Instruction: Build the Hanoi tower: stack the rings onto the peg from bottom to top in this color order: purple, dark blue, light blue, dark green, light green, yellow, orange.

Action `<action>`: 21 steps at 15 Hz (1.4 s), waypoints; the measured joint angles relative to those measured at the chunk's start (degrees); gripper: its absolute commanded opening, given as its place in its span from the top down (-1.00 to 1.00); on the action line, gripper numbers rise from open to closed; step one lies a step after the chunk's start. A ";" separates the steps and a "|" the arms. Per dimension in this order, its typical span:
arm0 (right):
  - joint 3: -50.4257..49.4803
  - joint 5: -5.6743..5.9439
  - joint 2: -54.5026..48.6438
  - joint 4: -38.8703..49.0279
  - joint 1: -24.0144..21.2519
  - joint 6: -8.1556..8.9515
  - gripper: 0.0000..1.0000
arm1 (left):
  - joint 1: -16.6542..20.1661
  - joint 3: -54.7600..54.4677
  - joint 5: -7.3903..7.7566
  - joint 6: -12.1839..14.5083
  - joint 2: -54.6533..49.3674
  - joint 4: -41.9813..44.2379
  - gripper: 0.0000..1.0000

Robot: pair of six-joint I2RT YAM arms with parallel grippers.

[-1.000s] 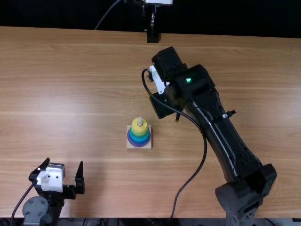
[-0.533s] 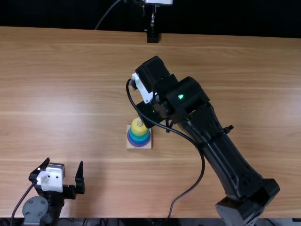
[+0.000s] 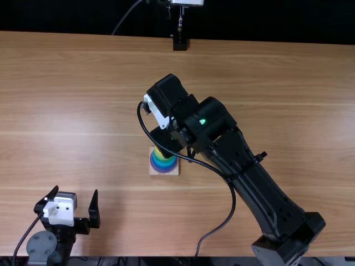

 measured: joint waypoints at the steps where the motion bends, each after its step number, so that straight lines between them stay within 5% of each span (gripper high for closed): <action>1: 0.00 0.04 0.00 0.02 0.00 -0.02 1.00 | 0.00 0.00 0.02 0.02 0.02 0.00 -1.00; 21: -0.02 0.07 2.38 0.20 -0.02 -0.04 1.00 | 0.00 0.00 0.02 0.00 0.02 0.02 -1.00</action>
